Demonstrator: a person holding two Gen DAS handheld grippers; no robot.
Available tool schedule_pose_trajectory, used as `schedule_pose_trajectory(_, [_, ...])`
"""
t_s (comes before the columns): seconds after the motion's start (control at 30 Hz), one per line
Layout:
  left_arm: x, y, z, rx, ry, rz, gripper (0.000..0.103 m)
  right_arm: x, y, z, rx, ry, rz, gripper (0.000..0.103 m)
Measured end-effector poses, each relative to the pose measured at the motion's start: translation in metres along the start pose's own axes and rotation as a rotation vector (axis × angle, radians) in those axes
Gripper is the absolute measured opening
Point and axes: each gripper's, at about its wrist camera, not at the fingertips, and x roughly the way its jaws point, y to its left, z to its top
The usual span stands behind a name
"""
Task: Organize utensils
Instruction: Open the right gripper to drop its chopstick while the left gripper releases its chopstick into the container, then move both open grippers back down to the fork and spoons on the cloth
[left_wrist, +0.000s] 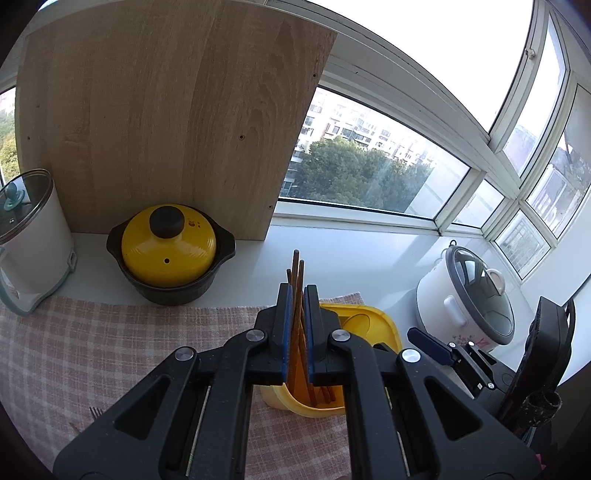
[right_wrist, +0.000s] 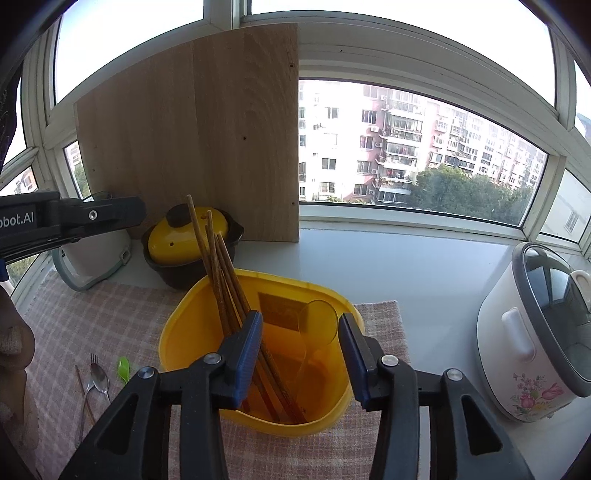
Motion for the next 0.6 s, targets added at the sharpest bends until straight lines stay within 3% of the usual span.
schedule_pose_trajectory(0.13, [-0.012, 0.007, -0.005, 0.0, 0.0, 0.007, 0.003, -0.01, 0.007, -0.001, -0.006, -0.012, -0.008, 0.052])
schedule_pose_trajectory(0.2, [-0.019, 0.011, -0.007, -0.001, -0.001, 0.012, 0.003, -0.016, 0.01, -0.001, -0.005, -0.021, -0.013, 0.063])
schedule_pose_trajectory(0.47, [-0.047, 0.032, -0.021, -0.004, -0.001, 0.046, 0.005, -0.042, 0.031, -0.006, -0.035, -0.065, -0.02, 0.08])
schedule_pose_trajectory(0.6, [-0.062, 0.045, -0.028, -0.011, -0.015, 0.064, 0.033, -0.048, 0.043, -0.009, -0.051, -0.07, -0.009, 0.085])
